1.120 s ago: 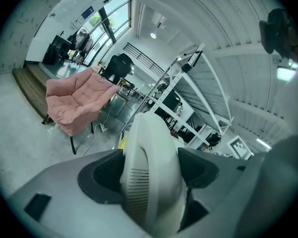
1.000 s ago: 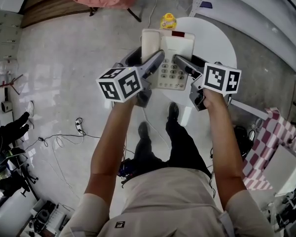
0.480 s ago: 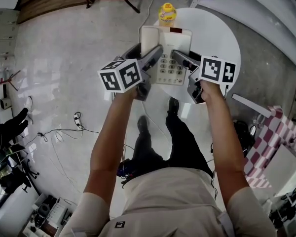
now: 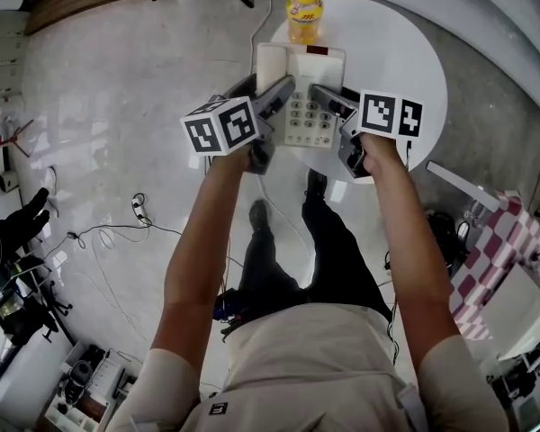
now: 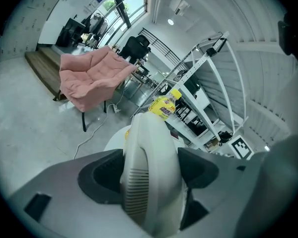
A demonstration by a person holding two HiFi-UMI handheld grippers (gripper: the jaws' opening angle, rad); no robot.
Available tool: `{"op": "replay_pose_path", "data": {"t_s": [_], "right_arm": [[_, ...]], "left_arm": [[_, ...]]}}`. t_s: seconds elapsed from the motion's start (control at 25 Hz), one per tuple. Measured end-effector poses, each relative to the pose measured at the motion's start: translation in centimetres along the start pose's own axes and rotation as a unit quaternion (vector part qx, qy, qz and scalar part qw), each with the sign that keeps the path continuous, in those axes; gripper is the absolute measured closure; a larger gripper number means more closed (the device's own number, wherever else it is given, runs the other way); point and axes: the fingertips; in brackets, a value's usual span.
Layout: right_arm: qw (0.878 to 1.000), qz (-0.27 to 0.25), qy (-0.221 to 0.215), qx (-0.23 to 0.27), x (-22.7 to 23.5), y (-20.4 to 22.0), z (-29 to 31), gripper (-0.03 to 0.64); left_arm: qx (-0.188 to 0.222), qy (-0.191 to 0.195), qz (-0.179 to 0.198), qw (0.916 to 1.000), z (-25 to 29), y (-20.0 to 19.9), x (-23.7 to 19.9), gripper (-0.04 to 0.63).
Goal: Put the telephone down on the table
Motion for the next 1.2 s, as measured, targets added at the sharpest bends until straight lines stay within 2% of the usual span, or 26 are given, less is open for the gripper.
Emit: {"op": "replay_pose_path", "data": {"t_s": [0.24,0.68,1.04,1.2], "right_arm": [[1.0,0.013,0.007,-0.012,1.6,0.7,1.8,0.37],[0.999,0.021,0.023,-0.026,4.0,1.9,3.8,0.37],[0.999,0.011,0.034,-0.029,4.7,1.6,5.2,0.37],[0.999,0.003,0.038,-0.024,4.8,1.0,5.6,0.368]], "left_arm": [[-0.014,-0.013,-0.009,0.9998,1.0,1.1,-1.6,0.255],[-0.035,0.007,-0.053,0.998,3.4,4.6,-3.3,0.256],[-0.03,0.009,-0.071,0.997,4.3,4.8,-4.9,0.256],[-0.026,0.019,-0.067,0.9972,4.7,4.5,-5.2,0.255]]}}
Point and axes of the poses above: the fingertips, and each gripper's own axes: z forward along the fingers, x to its right, y out of its underside, and after that the axes turned 12 degrees about y, right-handed
